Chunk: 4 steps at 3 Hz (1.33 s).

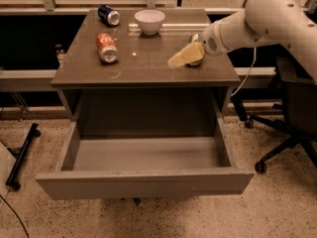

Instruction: Place green can into top drawer

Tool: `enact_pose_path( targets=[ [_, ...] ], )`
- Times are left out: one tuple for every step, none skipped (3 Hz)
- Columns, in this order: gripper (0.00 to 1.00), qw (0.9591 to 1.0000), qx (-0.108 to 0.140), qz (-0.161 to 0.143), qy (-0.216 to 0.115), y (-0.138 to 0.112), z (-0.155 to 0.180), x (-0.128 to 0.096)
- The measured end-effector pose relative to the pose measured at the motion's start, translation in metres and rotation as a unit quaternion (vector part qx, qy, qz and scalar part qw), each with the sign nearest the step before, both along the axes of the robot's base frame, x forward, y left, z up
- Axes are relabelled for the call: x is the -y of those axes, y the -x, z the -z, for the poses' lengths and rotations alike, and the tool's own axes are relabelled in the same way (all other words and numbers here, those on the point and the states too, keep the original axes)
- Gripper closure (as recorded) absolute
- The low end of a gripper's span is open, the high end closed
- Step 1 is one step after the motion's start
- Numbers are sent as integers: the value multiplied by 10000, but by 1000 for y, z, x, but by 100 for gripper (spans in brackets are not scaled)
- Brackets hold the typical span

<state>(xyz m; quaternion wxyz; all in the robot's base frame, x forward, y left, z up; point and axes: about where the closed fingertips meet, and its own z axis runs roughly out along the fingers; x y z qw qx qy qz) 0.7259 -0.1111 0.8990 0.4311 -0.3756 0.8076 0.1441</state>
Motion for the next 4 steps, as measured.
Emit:
enact_pose_path(
  targets=[
    [0,9992,-22,382,-147,-26,17,5],
    [0,9973,-86,697,-216,-47,32,12],
    [0,9957,-197,897,-138,-66,45,15],
    [0,9926,-348,1150,-179,-85,57,22]
  ],
)
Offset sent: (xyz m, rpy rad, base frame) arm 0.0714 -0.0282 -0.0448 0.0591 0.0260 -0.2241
